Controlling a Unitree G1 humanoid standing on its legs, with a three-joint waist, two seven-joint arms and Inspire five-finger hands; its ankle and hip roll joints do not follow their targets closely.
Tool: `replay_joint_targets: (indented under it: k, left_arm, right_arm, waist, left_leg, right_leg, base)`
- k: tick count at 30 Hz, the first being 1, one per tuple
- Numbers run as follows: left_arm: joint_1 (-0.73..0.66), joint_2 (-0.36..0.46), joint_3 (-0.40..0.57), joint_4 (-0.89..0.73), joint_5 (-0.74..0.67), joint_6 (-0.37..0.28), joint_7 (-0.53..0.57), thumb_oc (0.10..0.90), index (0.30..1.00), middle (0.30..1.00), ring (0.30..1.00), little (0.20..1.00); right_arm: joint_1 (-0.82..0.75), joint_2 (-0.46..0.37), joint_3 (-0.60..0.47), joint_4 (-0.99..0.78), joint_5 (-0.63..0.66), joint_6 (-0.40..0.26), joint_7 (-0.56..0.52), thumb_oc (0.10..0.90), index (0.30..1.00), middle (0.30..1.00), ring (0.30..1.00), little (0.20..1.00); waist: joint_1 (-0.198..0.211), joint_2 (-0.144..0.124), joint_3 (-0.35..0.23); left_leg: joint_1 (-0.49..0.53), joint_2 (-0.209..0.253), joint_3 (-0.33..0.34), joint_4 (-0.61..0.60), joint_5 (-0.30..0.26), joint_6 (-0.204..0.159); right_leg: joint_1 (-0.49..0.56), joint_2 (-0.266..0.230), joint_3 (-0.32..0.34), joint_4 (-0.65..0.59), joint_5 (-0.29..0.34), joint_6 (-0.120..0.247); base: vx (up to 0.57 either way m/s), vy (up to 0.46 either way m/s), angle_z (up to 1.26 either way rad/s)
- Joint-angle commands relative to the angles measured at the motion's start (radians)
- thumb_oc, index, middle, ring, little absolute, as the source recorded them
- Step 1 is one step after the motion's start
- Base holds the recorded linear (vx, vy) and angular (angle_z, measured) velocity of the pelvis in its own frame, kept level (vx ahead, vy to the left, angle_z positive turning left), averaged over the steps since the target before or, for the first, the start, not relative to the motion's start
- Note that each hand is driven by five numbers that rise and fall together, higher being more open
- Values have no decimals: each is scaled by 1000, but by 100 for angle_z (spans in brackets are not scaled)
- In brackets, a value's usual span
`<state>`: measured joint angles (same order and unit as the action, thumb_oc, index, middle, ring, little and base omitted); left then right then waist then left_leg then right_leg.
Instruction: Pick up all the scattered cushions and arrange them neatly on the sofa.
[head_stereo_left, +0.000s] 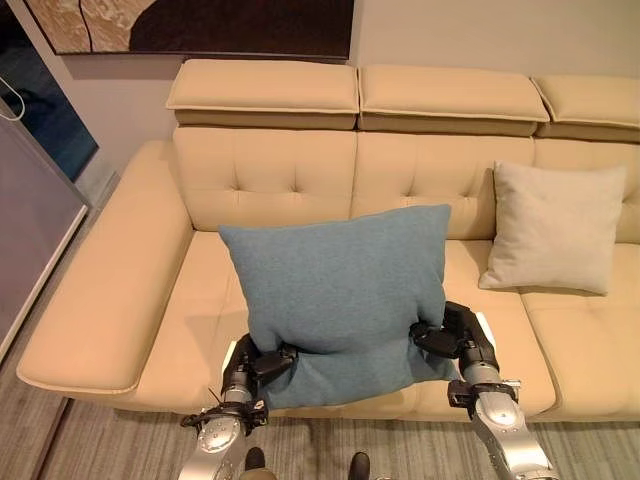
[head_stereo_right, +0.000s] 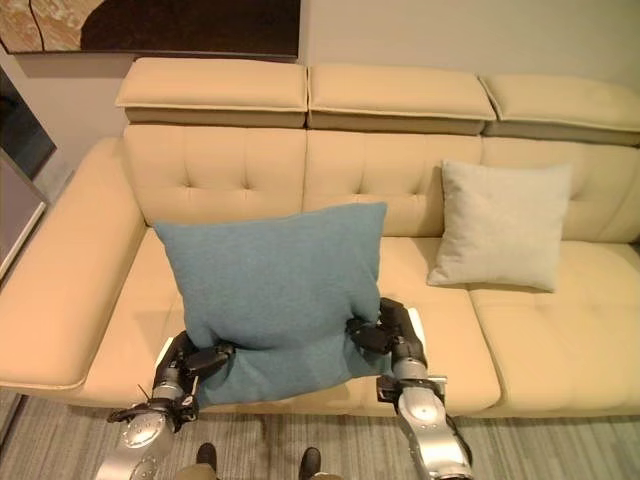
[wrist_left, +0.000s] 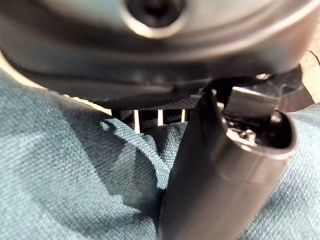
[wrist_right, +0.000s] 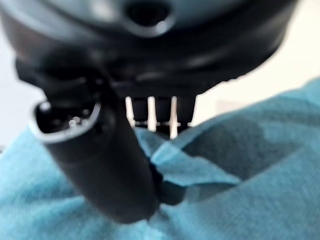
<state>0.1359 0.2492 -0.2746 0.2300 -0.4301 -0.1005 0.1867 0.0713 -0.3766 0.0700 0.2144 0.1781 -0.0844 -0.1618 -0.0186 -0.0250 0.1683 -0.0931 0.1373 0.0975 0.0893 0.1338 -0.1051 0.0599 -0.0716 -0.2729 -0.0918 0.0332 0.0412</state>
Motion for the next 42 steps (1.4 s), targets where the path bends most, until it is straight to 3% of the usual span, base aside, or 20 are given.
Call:
replay_joint_targets:
  k: [1, 3, 5, 10, 13, 15, 19, 23, 26, 34, 38, 42]
  left_arm:
    - [-118, 29, 70, -154, -14, -118, 7, 400, 300, 300, 300, 300]
    - [-119, 32, 75, -161, -16, -119, 16, 400, 300, 300, 300, 300]
    - [-116, 45, 77, -172, 0, -118, 13, 400, 300, 300, 300, 300]
    - [-103, 68, 81, -174, 16, -113, 3, 400, 300, 300, 300, 300]
    - [-97, 75, 88, -176, 17, -109, -2, 400, 300, 300, 300, 300]
    - [-91, 90, 96, -185, 18, -108, -3, 400, 300, 300, 300, 300]
    - [-95, 97, 101, -179, 22, -112, -3, 400, 300, 300, 300, 300]
    - [-88, 82, 100, -174, 18, -116, -1, 400, 300, 300, 300, 300]
    - [-85, 68, 100, -179, 11, -123, -12, 400, 300, 300, 300, 300]
    - [-88, 41, 94, -197, 5, -123, -2, 400, 300, 300, 300, 300]
    - [-160, 42, 62, -194, 49, -129, 52, 400, 300, 300, 300, 300]
    - [-415, 25, -36, -85, 122, -172, 200, 400, 300, 300, 300, 300]
  right_arm:
    - [-73, 13, -17, -150, 14, -118, -18, 400, 300, 300, 300, 300]
    - [-77, 24, -13, -143, 21, -115, -24, 400, 300, 300, 300, 300]
    - [-77, 31, -7, -149, 8, -116, -22, 400, 300, 300, 300, 300]
    - [-73, 55, 7, -155, 2, -111, -4, 400, 300, 300, 300, 300]
    - [-75, 66, 11, -154, -11, -109, 3, 400, 300, 300, 300, 300]
    - [-90, 75, 19, -158, -22, -105, 11, 400, 300, 300, 300, 300]
    - [-94, 87, 19, -161, -24, -113, 11, 400, 300, 300, 300, 300]
    - [-107, 80, 24, -146, -32, -115, -4, 400, 300, 300, 300, 300]
    - [-95, 78, 13, -150, -36, -110, 0, 400, 300, 300, 300, 300]
    - [-74, 67, 0, -148, -41, -110, -20, 400, 300, 300, 300, 300]
    - [-135, 78, 31, -155, -77, -126, -91, 400, 300, 300, 300, 300]
    - [-388, 72, 135, -112, -232, -138, -304, 400, 300, 300, 300, 300]
  waist:
    - [24, -53, -57]
    - [43, -56, -46]
    - [52, -55, -71]
    - [58, -73, -99]
    - [65, -77, -101]
    - [59, -64, -85]
    - [53, -48, -66]
    - [39, -41, -62]
    - [31, -46, -63]
    - [28, -39, -112]
    - [20, -20, -101]
    - [3, 23, -17]
  left_leg:
    - [-80, -90, -35, 34, -150, 34]
    - [-141, -104, -58, 11, -127, 25]
    - [-110, -96, -64, -38, -90, 34]
    - [-60, -111, -31, -28, -132, 64]
    - [-29, -123, -13, -24, -161, 85]
    - [-1, -129, 3, -18, -185, 115]
    - [20, -126, 9, -17, -203, 130]
    - [91, -142, 5, -61, -225, 124]
    - [106, -147, -16, -64, -225, 116]
    - [168, -128, -28, -173, -193, 81]
    - [138, -115, -28, -177, -188, 68]
    - [-7, -111, -41, -177, -146, 63]
  right_leg:
    - [20, -3, 54, 69, -116, 69]
    - [28, 9, 77, 88, -141, 65]
    - [53, 22, 90, 109, -166, 68]
    - [59, -21, 117, 152, -175, 92]
    - [40, -45, 134, 216, -154, 117]
    - [-32, -74, 151, 367, -84, 149]
    - [-113, -88, 144, 466, -57, 156]
    - [-156, -85, 79, 243, -66, 131]
    - [-128, -67, 104, 179, -55, 135]
    - [-12, -31, 67, 26, -39, 124]
    - [-33, -20, 64, 5, -46, 123]
    - [-180, -22, 83, 5, -21, 124]
  base:
    - [146, -4, 12]
    - [186, 16, 6]
    - [386, 111, -50]
    - [236, 140, -21]
    - [143, 150, -34]
    - [91, 168, -16]
    - [41, 78, -23]
    - [116, -15, -10]
    - [86, -70, 0]
    - [90, -71, 22]
    - [-40, -24, 8]
    - [-295, 23, 10]
